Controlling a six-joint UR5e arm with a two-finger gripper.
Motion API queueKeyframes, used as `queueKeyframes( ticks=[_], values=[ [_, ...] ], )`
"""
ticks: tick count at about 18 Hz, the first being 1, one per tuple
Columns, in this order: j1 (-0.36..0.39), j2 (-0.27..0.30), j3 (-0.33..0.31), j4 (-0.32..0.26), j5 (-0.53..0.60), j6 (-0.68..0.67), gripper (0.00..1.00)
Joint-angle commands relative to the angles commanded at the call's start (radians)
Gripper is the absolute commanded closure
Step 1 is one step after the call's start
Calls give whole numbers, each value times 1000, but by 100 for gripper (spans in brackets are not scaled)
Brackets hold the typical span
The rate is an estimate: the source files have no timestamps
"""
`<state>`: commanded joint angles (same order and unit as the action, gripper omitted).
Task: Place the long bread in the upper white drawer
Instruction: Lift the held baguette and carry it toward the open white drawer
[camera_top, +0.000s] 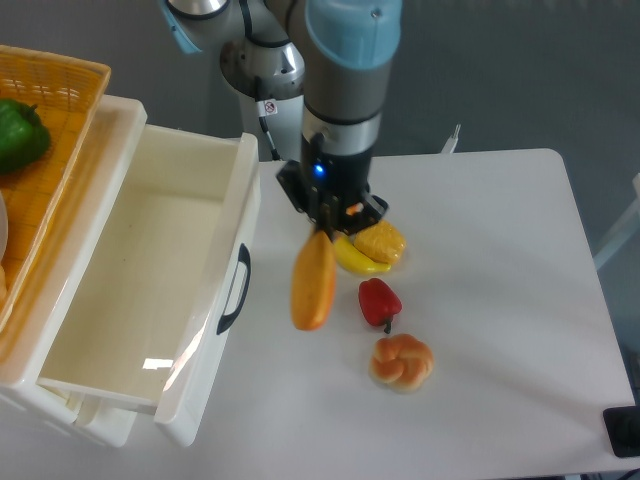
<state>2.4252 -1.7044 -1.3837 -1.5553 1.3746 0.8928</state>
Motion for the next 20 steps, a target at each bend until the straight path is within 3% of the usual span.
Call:
queueKeyframes(
  ticks=[12,20],
  values=[
    [-2,54,5,-37,-144,-67,100],
    [-38,40,3,-40,-212,-127,100]
  ],
)
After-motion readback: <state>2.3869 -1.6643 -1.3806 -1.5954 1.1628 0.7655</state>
